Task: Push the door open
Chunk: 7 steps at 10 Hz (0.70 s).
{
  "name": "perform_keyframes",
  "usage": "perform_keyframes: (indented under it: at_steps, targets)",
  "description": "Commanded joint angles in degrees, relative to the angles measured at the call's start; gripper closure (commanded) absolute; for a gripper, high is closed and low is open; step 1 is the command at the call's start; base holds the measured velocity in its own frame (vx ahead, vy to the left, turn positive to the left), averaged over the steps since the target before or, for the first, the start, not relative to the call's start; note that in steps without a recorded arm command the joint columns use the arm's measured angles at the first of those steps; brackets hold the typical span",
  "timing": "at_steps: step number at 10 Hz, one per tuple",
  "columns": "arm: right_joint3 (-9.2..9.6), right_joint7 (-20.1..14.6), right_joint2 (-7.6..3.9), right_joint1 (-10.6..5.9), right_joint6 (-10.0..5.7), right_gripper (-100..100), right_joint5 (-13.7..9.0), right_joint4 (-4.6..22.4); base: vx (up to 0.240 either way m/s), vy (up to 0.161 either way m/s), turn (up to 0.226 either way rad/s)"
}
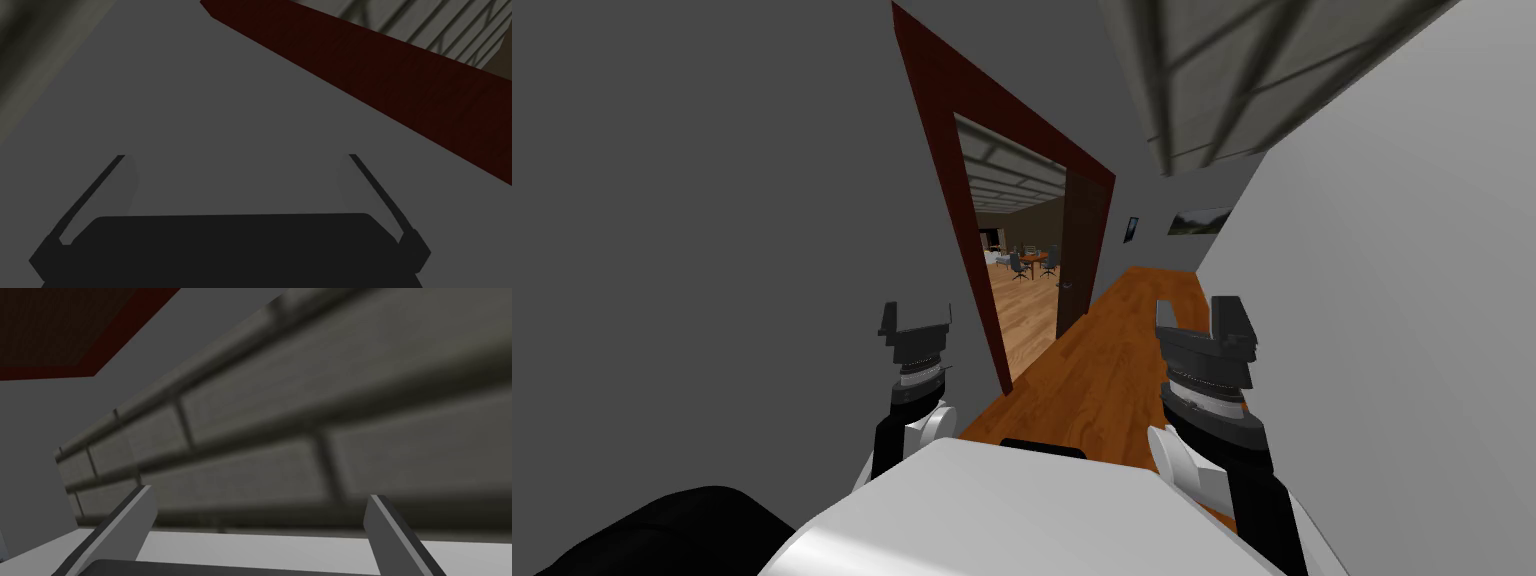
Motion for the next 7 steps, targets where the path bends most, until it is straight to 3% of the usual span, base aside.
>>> perform_keyframes:
  at_steps: [1, 7]
  targets:
    - [0.16, -0.5, -0.72, -0.66, -0.31, -100, 0.4, 1.8, 0.053, -0.032, 0.039]
    - [0.74, -2.1, -2.61, -3.01, -1.4, -100, 1.8, 8.1, 0.114, -0.06, 0.033]
